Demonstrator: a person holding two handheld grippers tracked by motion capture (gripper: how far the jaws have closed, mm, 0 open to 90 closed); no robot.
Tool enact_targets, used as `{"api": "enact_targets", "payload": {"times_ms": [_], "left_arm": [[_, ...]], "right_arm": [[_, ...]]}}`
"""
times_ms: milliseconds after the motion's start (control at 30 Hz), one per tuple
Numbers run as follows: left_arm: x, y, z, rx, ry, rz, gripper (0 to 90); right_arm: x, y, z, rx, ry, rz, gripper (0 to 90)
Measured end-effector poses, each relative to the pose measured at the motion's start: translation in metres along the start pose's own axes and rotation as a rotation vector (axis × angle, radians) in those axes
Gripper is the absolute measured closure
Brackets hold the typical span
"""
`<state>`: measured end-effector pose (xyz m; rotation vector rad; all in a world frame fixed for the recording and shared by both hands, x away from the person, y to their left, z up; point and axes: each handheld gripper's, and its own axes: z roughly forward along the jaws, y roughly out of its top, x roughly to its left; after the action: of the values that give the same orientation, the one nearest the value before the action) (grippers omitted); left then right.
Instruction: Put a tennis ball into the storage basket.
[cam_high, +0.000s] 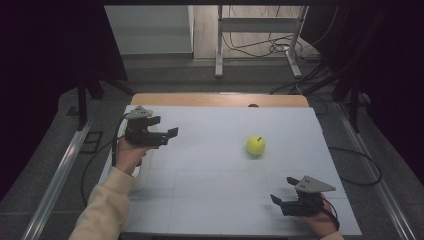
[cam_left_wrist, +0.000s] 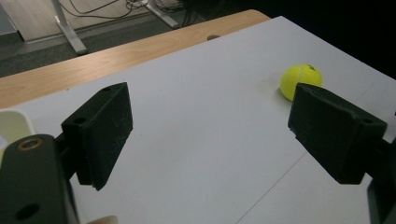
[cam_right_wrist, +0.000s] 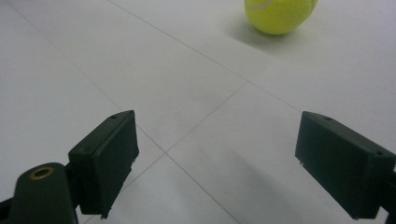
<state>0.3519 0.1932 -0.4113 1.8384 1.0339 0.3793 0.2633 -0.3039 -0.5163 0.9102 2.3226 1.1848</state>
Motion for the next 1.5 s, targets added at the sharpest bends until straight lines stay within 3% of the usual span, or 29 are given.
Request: {"api": "enact_targets", "payload": {"times_ms": [733,1500], "left_arm": [[-0.024,0.004,0.027,0.037,-0.063,0.042,14.4],[-0.035,0.004,0.047,0.069,-0.096,0.055,14.3]], "right_arm": [[0.000,0.001,0.000,-0.001,-0.001,-0.006,13.5],[0.000,0.000,0.000,0.003,-0.005,-0.005,13.6]]}}
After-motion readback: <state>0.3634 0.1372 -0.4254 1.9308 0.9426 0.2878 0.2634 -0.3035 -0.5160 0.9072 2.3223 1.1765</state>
